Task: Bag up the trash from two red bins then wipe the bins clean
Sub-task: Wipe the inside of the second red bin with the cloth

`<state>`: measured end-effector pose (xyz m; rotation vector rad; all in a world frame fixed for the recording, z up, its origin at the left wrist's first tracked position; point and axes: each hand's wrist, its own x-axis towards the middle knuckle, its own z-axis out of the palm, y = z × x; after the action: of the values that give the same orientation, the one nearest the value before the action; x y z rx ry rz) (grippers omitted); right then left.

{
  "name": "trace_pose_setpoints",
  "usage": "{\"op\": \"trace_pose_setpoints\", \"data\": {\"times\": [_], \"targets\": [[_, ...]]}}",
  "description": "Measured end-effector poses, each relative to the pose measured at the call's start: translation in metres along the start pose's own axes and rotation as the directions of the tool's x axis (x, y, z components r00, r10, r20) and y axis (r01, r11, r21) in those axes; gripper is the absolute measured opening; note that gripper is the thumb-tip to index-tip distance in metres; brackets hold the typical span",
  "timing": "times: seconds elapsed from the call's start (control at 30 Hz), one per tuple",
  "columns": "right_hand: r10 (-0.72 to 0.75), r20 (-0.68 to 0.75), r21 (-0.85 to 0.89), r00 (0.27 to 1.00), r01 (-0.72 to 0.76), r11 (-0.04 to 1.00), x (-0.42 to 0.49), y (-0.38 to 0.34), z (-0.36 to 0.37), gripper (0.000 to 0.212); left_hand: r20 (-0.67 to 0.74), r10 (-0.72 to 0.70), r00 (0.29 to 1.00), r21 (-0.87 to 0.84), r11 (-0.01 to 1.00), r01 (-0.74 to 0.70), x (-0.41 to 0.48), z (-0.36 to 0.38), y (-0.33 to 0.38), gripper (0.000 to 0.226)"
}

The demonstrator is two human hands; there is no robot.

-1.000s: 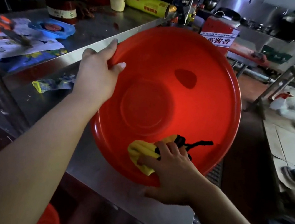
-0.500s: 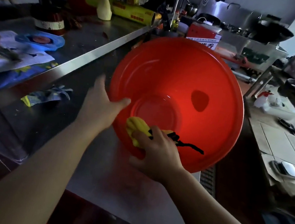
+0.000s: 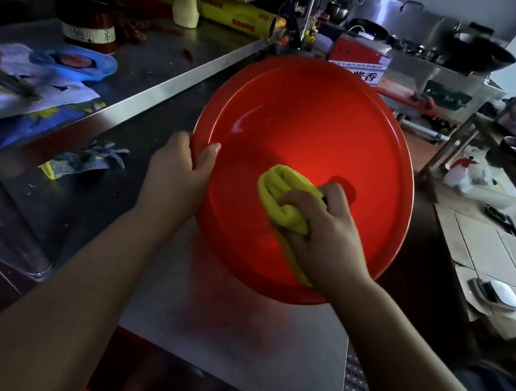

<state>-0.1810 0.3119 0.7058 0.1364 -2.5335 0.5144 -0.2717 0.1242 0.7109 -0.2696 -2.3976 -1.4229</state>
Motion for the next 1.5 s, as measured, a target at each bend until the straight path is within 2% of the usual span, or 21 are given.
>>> {"op": "trace_pose_setpoints", "data": {"times": [0.03, 0.07, 0.1, 0.17, 0.2, 0.23, 0.3, 0.4, 0.47, 0.63, 0.7, 0.77, 0.87, 0.93, 1.07, 1.2, 1.3, 1.37, 1.5], "targets": [[-0.057, 0.009, -0.072, 0.998, 0.058, 0.996, 0.001, 0.004, -0.003, 0.035, 0.008, 0.016, 1.0, 0.004, 1.0, -0.016, 0.0, -0.001, 0.0, 0.026], [-0.104, 0.075, -0.145, 0.992, 0.115, 0.983, 0.002, 0.008, -0.005, 0.035, 0.016, 0.026, 1.0, 0.004, 1.0, -0.027, 0.0, -0.002, -0.001, 0.025], [-0.119, 0.204, -0.219, 0.972, 0.164, 0.962, 0.002, 0.009, -0.006, 0.034, 0.029, 0.028, 0.999, -0.005, 1.0, -0.028, -0.001, -0.003, 0.0, 0.024], [-0.038, 0.535, -0.296, 0.844, 0.23, 0.927, -0.002, 0.008, -0.006, 0.035, 0.066, 0.02, 0.998, -0.034, 0.999, -0.018, -0.001, -0.005, 0.001, 0.02], [0.01, 0.63, -0.283, 0.777, 0.218, 0.934, -0.007, 0.008, -0.005, 0.036, 0.08, 0.018, 0.997, -0.044, 0.999, -0.014, -0.001, -0.005, 0.001, 0.017], [0.036, 0.666, -0.253, 0.745, 0.18, 0.951, -0.012, 0.005, -0.004, 0.039, 0.084, 0.014, 0.996, -0.055, 0.998, -0.009, 0.0, -0.006, 0.002, 0.014], [0.042, 0.681, -0.198, 0.731, 0.129, 0.972, -0.021, -0.004, -0.002, 0.059, 0.065, -0.008, 0.998, -0.09, 0.996, 0.013, 0.003, -0.005, 0.0, 0.013], [0.003, 0.727, -0.272, 0.687, 0.284, 0.919, -0.031, -0.013, 0.008, 0.084, 0.033, -0.055, 0.998, -0.147, 0.987, 0.06, 0.008, -0.001, -0.004, 0.022], [0.004, 0.715, -0.314, 0.699, 0.316, 0.895, -0.037, -0.015, 0.018, 0.084, 0.032, -0.067, 0.997, -0.157, 0.985, 0.072, 0.01, 0.001, -0.003, 0.022], [0.012, 0.641, -0.263, 0.768, 0.205, 0.943, -0.042, -0.009, 0.037, 0.076, 0.027, -0.136, 0.99, -0.172, 0.975, 0.139, 0.008, 0.003, -0.004, 0.027], [0.01, 0.565, -0.204, 0.825, 0.128, 0.97, -0.038, -0.007, 0.038, 0.074, 0.093, -0.203, 0.975, -0.159, 0.963, 0.215, -0.001, 0.007, -0.008, 0.032], [0.044, 0.501, -0.172, 0.864, 0.049, 0.984, -0.028, -0.008, 0.037, 0.074, 0.229, -0.269, 0.936, -0.107, 0.948, 0.298, -0.019, 0.015, -0.015, 0.038], [0.162, 0.505, -0.133, 0.848, -0.109, 0.985, -0.02, -0.008, 0.034, 0.081, 0.413, -0.361, 0.836, -0.058, 0.906, 0.419, -0.042, 0.027, -0.02, 0.023], [0.175, 0.533, -0.101, 0.828, -0.143, 0.985, -0.021, -0.006, 0.034, 0.086, 0.439, -0.43, 0.789, -0.067, 0.86, 0.506, -0.046, 0.03, -0.015, 0.019], [0.253, 0.512, -0.026, 0.821, -0.279, 0.96, -0.024, 0.007, 0.033, 0.073, 0.324, -0.431, 0.842, -0.029, 0.885, 0.464, -0.042, 0.032, -0.012, 0.029], [0.307, 0.504, -0.072, 0.807, -0.315, 0.946, -0.024, 0.022, 0.025, 0.059, 0.371, -0.42, 0.828, -0.051, 0.881, 0.47, -0.041, 0.033, -0.012, 0.031], [0.29, 0.489, -0.086, 0.823, -0.285, 0.955, -0.026, 0.028, 0.017, 0.049, 0.381, -0.408, 0.83, -0.059, 0.885, 0.462, -0.039, 0.036, -0.01, 0.028], [0.287, 0.47, -0.095, 0.835, -0.276, 0.957, -0.026, 0.031, 0.013, 0.052, 0.376, -0.414, 0.829, -0.069, 0.88, 0.47, -0.037, 0.036, -0.011, 0.026], [0.349, 0.473, -0.148, 0.809, -0.318, 0.936, -0.021, 0.036, 0.006, 0.083, 0.363, -0.429, 0.827, -0.08, 0.87, 0.487, -0.031, 0.036, -0.011, 0.03]]}}
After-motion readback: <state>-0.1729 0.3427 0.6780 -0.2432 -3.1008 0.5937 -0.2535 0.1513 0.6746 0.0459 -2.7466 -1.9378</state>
